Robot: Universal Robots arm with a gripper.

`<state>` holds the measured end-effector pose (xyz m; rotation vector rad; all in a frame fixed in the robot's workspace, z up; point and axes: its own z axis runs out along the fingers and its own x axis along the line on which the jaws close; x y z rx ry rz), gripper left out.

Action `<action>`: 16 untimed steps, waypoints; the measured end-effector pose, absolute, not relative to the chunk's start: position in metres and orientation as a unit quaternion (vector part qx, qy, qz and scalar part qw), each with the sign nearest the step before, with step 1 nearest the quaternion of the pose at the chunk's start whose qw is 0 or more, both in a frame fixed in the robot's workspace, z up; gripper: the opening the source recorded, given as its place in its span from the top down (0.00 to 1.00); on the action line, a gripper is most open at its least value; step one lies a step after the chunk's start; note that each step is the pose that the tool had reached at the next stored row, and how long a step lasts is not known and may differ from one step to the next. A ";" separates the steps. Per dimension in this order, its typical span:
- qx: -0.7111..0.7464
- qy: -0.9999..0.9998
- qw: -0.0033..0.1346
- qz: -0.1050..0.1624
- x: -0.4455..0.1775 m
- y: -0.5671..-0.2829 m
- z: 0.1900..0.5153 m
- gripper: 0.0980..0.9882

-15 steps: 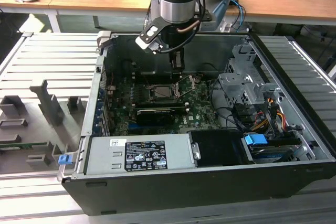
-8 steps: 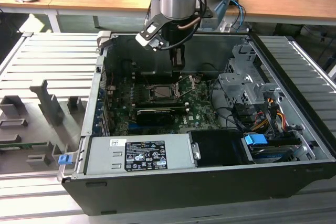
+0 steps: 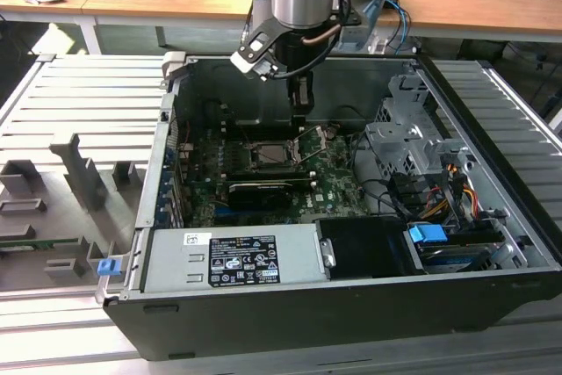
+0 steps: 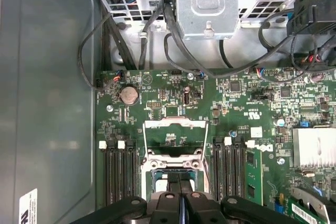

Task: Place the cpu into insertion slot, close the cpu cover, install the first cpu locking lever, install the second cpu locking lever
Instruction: 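Close the cpu cover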

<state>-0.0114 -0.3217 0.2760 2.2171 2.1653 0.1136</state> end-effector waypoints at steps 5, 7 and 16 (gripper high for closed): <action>0.715 0.698 0.020 0.036 0.001 -0.322 0.276 0.99; 0.715 0.698 0.020 0.036 0.004 -0.322 0.276 0.99; 0.715 0.698 0.020 0.036 0.014 -0.322 0.276 0.99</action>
